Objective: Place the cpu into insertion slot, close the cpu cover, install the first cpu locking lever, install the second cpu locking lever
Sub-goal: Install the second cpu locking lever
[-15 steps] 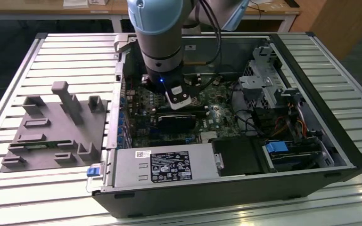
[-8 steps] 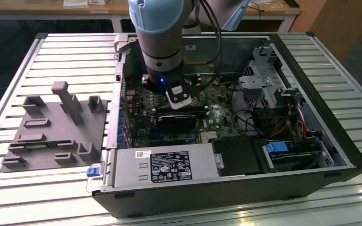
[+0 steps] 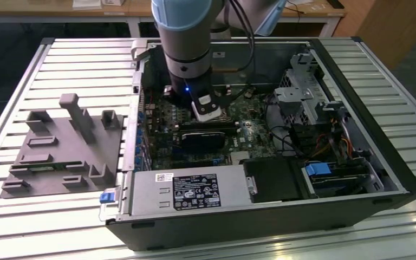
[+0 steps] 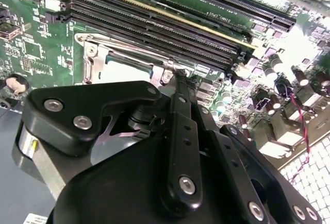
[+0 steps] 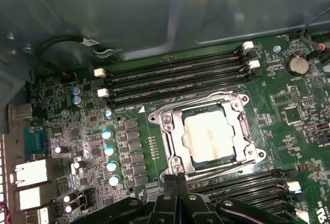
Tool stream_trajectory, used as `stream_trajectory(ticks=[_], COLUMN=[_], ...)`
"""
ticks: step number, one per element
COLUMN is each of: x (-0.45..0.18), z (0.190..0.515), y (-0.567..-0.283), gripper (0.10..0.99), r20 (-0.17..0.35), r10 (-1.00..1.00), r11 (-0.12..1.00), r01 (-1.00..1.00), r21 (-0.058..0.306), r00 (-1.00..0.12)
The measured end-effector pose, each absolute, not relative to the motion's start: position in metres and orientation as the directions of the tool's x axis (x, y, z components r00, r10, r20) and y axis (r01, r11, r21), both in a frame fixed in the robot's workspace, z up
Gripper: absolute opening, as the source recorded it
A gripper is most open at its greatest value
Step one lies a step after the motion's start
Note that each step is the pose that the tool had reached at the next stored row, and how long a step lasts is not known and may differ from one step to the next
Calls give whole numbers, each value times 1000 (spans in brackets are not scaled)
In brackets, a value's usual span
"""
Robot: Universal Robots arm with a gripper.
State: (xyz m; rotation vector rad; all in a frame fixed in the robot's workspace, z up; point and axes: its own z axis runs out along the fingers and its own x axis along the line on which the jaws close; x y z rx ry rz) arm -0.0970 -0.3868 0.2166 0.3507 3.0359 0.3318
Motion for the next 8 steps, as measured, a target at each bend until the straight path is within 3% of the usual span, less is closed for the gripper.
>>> stream_trajectory(ticks=[8], x=[-84], z=[217], y=[-384], gripper=[102], r20=[-27], r10=[232], r11=[954], r01=[222], r21=[201], r00=[-972])
